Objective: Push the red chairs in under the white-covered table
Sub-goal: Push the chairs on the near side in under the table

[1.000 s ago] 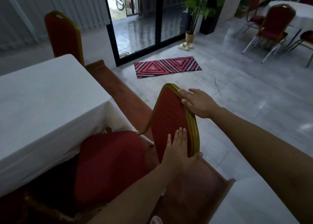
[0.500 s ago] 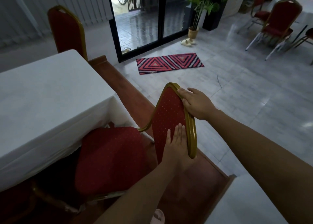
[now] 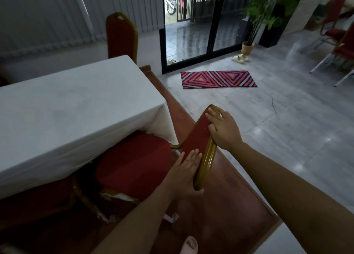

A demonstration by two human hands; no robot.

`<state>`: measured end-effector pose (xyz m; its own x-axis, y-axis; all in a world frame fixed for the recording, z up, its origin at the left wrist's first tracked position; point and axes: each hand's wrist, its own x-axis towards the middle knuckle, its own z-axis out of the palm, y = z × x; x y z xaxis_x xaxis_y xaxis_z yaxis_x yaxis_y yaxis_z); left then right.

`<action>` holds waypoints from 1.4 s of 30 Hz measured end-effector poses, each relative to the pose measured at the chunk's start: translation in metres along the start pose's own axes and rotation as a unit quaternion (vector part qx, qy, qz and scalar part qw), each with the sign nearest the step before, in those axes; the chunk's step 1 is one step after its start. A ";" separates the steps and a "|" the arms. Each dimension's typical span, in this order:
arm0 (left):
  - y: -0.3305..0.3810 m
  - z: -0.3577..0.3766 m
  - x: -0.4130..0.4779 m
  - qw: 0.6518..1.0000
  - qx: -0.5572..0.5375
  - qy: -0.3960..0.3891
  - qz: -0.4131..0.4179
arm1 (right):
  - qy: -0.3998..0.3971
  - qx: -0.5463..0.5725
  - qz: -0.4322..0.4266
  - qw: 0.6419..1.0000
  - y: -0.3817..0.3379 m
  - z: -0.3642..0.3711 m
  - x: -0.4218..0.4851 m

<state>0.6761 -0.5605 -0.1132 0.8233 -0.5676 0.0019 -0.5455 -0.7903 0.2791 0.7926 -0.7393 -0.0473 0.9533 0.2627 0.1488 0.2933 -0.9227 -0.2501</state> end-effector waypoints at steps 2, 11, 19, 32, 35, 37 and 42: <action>-0.009 -0.002 -0.018 1.000 0.003 -0.003 -0.017 | 0.022 0.018 0.011 1.000 -0.017 0.007 -0.006; -0.055 -0.015 -0.098 0.996 0.043 -0.024 -0.070 | 0.084 0.086 0.075 0.990 -0.095 0.035 -0.035; -0.114 -0.034 -0.180 0.987 0.091 -0.052 -0.119 | 0.127 0.093 0.089 0.984 -0.181 0.064 -0.057; -0.149 -0.052 -0.266 0.976 0.064 0.052 -0.202 | 0.130 0.144 0.005 0.981 -0.275 0.085 -0.074; -0.129 -0.042 -0.252 0.957 -0.029 0.159 -0.241 | 0.100 0.148 -0.078 0.981 -0.258 0.076 -0.075; -0.122 -0.042 -0.242 0.944 -0.075 0.200 -0.251 | 0.081 0.126 -0.132 0.980 -0.246 0.072 -0.071; -0.113 -0.050 -0.221 0.942 -0.075 0.225 -0.238 | 0.077 0.175 -0.063 0.980 -0.221 0.072 -0.051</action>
<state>0.5641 -0.3344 -0.0975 0.9706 0.0237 0.2393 -0.0979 -0.8701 0.4831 0.6843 -0.5288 -0.0682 0.8940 0.2974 0.3352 0.4398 -0.7253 -0.5296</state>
